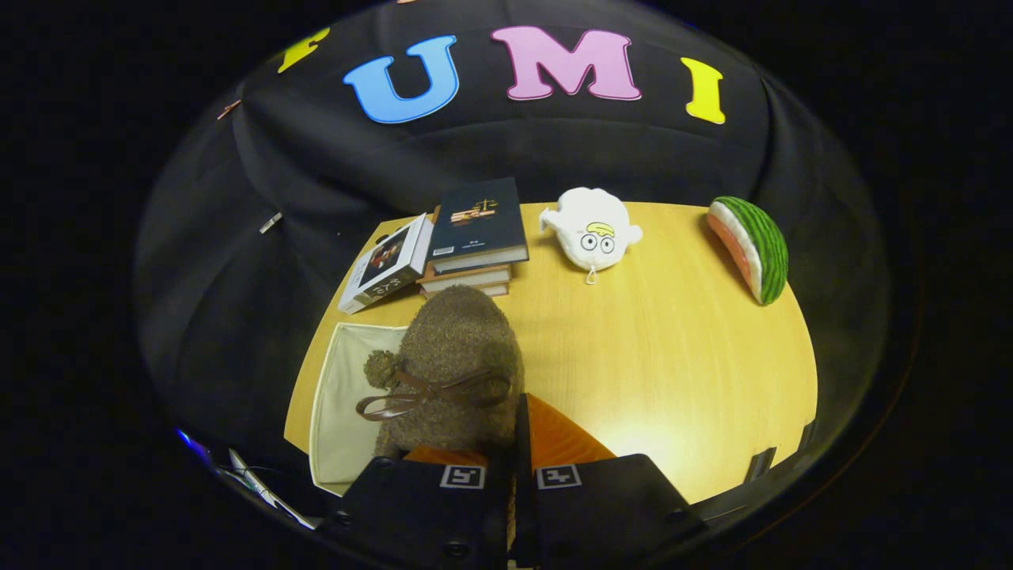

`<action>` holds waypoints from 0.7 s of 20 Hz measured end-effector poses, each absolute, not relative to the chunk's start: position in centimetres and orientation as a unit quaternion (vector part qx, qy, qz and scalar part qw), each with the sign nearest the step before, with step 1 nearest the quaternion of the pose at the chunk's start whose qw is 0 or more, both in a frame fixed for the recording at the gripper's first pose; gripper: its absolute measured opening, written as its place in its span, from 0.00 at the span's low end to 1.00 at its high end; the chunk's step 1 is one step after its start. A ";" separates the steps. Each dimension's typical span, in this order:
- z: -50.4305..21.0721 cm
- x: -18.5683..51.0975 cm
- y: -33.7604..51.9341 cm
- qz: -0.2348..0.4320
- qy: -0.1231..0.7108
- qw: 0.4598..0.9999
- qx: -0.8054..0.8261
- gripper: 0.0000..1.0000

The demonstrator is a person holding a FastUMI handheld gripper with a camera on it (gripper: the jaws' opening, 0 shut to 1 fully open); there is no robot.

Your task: Open the storage box then place both shoes into the box .Put the left shoe in first, then the right shoe, with the right side of both shoes facing outward in a uniform manner.

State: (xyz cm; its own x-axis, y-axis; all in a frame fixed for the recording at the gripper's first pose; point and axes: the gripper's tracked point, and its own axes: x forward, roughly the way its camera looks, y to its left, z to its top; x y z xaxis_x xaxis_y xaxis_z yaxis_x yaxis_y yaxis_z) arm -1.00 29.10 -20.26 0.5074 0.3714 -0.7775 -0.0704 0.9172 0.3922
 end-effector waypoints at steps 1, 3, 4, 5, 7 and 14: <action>-20.5 -1.1 30.3 0.136 0.483 0.851 0.158 0.10; -20.9 -1.3 31.9 0.147 0.485 0.849 0.149 0.10; -21.3 -1.4 32.4 0.150 0.486 0.849 0.141 0.10; -21.8 -1.5 32.8 0.152 0.487 0.850 0.134 0.10; -22.7 -1.8 33.3 0.151 0.493 0.848 0.120 0.10; -23.4 -3.2 34.6 0.181 0.506 0.835 0.121 0.26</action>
